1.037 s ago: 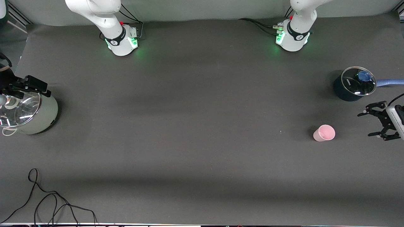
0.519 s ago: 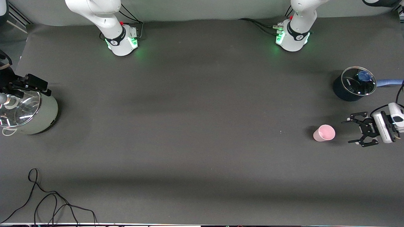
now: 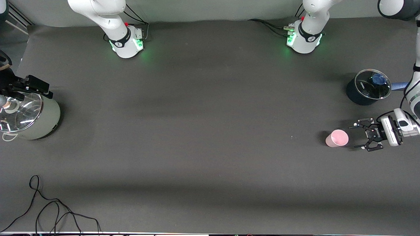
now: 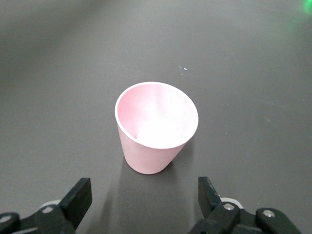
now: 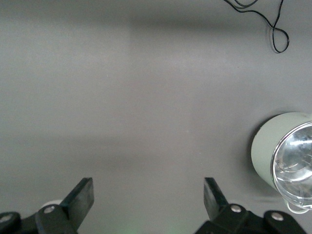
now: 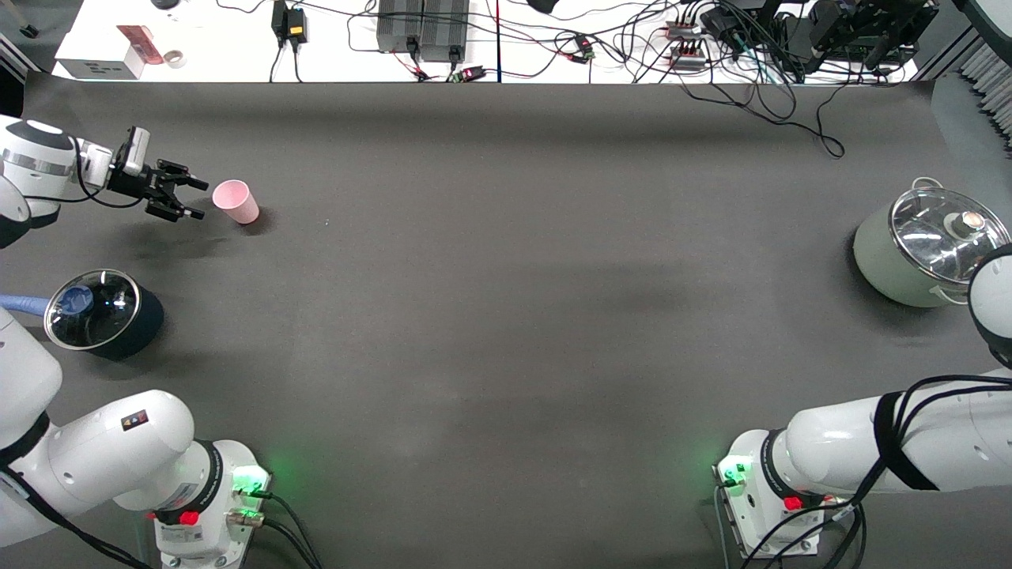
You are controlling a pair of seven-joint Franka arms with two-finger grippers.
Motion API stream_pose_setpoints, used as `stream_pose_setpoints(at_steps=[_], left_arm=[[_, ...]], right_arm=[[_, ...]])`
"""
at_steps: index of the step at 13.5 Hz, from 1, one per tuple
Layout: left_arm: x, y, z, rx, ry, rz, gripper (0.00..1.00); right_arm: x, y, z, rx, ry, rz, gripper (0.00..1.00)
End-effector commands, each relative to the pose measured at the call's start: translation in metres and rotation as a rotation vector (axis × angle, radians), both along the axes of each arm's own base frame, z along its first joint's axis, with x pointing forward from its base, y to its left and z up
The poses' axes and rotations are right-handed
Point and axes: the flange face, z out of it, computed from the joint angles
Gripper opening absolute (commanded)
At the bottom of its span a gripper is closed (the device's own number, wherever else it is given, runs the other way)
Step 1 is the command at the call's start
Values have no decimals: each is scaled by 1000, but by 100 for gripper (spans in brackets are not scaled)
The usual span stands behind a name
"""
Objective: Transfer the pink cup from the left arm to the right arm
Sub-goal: 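Close the left gripper around the pink cup's rim and lift it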
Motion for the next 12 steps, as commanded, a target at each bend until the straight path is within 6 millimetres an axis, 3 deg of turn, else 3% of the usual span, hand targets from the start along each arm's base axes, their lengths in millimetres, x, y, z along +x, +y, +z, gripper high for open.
stream_pose_setpoints(at_steps=[1,3,12], left_arm=[[-4,-6,-19,-75,-54,-1,98],[-6,-12,-33,-105,-68,-2,98],[-4,-47,-52,-196,-64,14,99]], right_arm=[[-5,4,4,7,3,13,100],[-4,3,2,9,4,13,100],[-4,2,3,7,4,11,100]])
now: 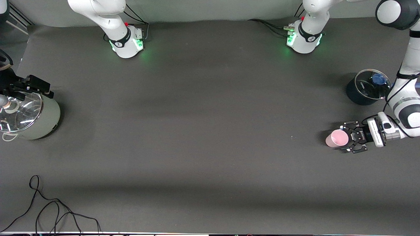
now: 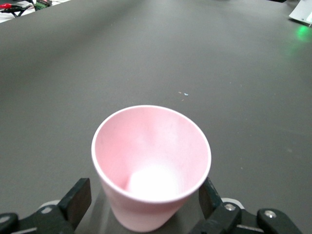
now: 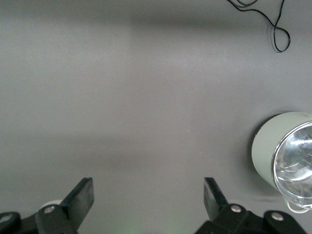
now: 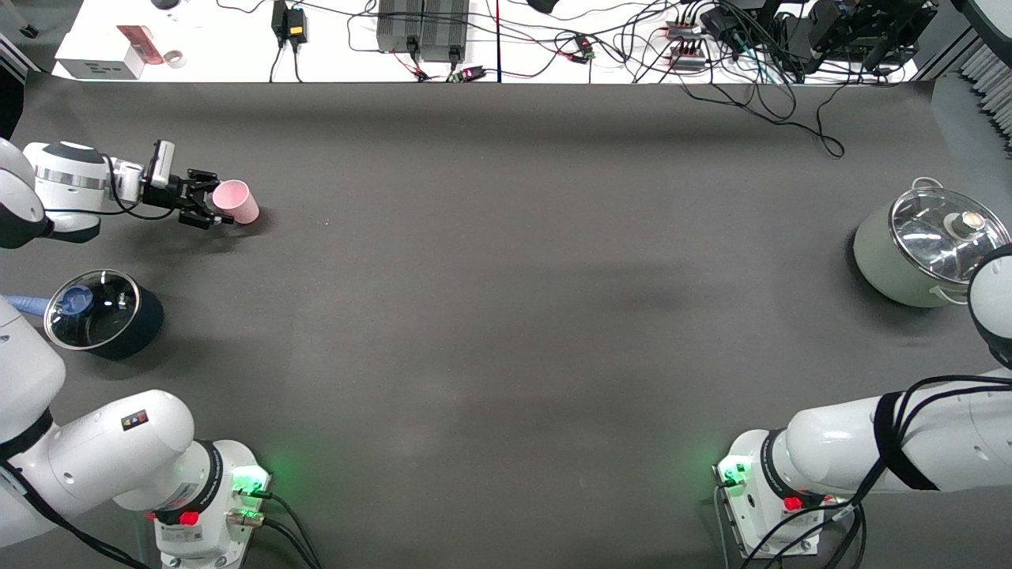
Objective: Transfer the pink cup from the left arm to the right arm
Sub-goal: 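Close the left gripper around the pink cup's rim and lift it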
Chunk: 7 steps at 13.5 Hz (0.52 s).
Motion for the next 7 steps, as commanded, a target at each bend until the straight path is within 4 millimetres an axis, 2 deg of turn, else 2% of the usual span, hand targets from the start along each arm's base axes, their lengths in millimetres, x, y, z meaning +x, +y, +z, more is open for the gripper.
stream_pose_setpoints(at_steps=[1,3,5,6,7], left_arm=[[-5,-8,-12,-46,-34,5,99],[-5,-9,-16,-53,-37,9,97],[-5,-11,-16,-57,-54,-6,86],[-2,-17,-15,-65,-61,-13,66],[1,-24,-15,-74,-62,-16,9]], right_arm=[[-4,1,3,7,-1,9,100],[-4,0,3,7,2,7,100],[-4,1,2,7,4,9,100],[-4,1,2,7,4,9,100],[-4,0,2,7,4,7,100]])
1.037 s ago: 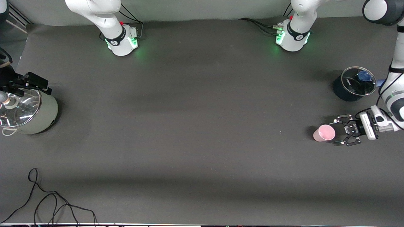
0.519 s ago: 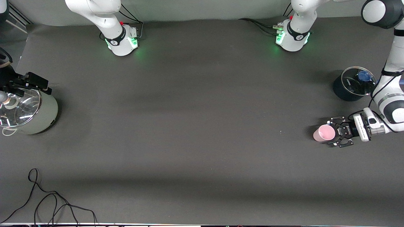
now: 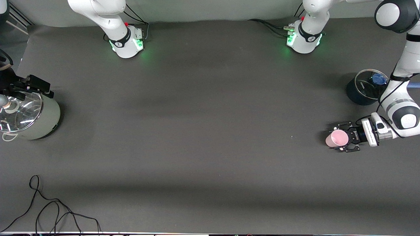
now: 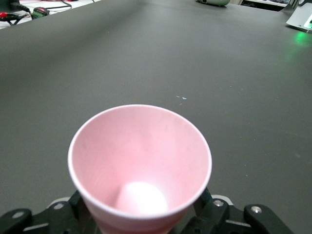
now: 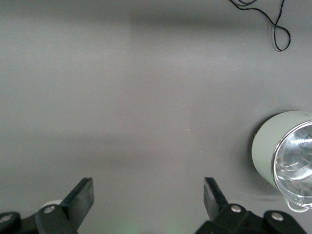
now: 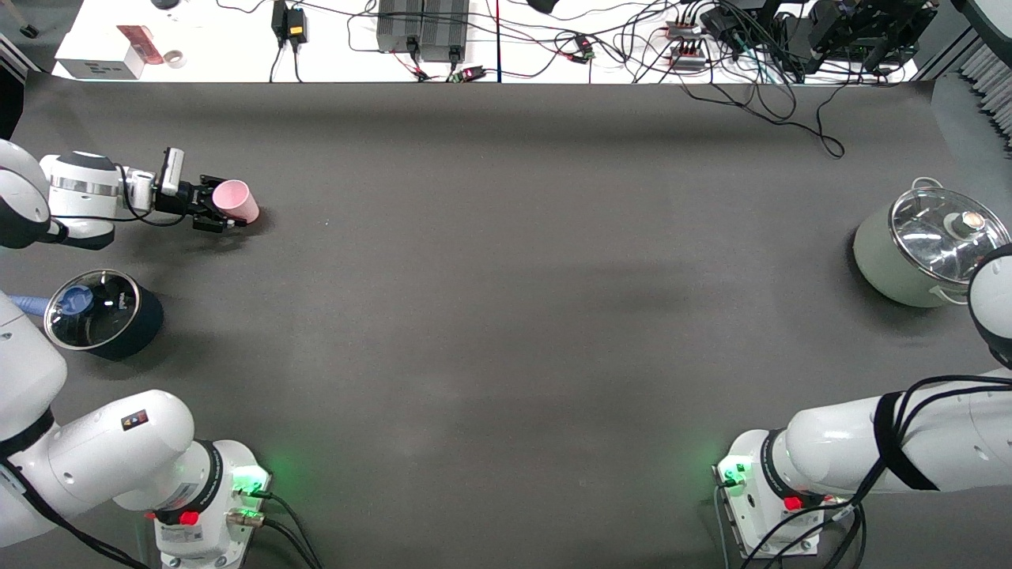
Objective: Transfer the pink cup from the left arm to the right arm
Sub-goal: 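Close the left gripper around the pink cup's rim and lift it, then carry the pink cup with the left gripper toward the table's middle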
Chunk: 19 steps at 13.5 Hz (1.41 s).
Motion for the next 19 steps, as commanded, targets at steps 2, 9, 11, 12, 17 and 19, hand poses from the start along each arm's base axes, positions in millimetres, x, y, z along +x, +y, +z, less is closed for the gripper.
stream_pose_setpoints(at_steps=[2,9,11,12,17,19], left_arm=[[9,-18,-1,-38,-47,-8,0],[86,-119,60,-56,-123,-106,0],[113,-173,85,-40,-110,-98,0],[124,-200,95,-29,-93,-85,0],[146,-331,132,-38,-4,139,0],[148,-381,148,-24,0,247,0]], right_arm=[[-4,1,2,7,0,9,100],[-4,1,2,7,0,9,100],[-4,0,2,7,0,7,100],[-4,0,2,7,0,7,100],[-3,0,3,7,-2,6,100],[-3,1,3,9,-2,7,100]])
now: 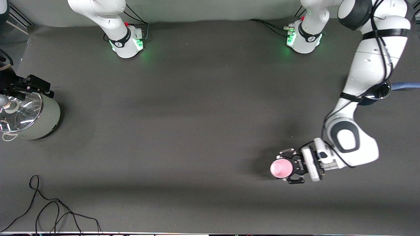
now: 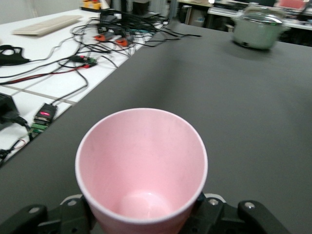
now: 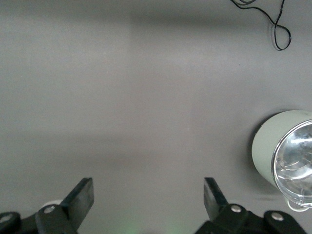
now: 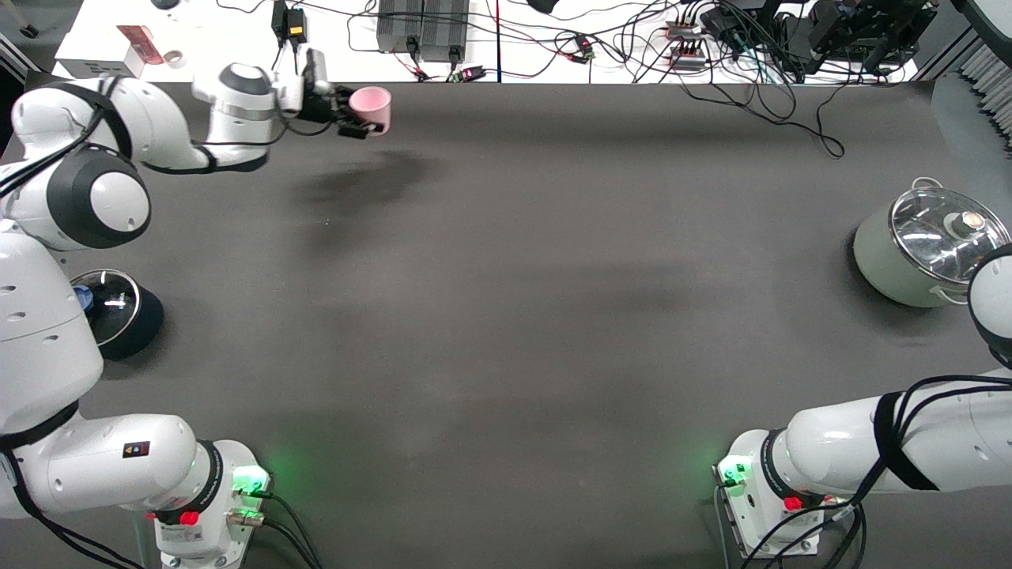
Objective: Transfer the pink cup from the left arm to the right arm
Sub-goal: 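Carry the pink cup with the left gripper toward the table's middle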
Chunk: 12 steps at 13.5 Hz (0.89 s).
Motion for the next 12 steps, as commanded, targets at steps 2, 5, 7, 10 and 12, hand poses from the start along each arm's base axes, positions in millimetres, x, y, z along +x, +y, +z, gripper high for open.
stream_pose_setpoints(at_steps=[2,5,7,10,12], left_arm=[[-2,-88,35,-8,57,194,0],[-24,-168,60,-6,75,325,0],[-48,-211,69,-8,82,397,0],[-96,-283,83,-25,63,470,0],[-125,-317,88,-35,55,488,0]], right_arm=[[0,2,3,9,-7,9,100],[0,1,7,10,-15,9,100],[1,1,7,10,-17,9,100],[1,1,7,10,-17,9,100],[0,1,8,10,-18,9,100]])
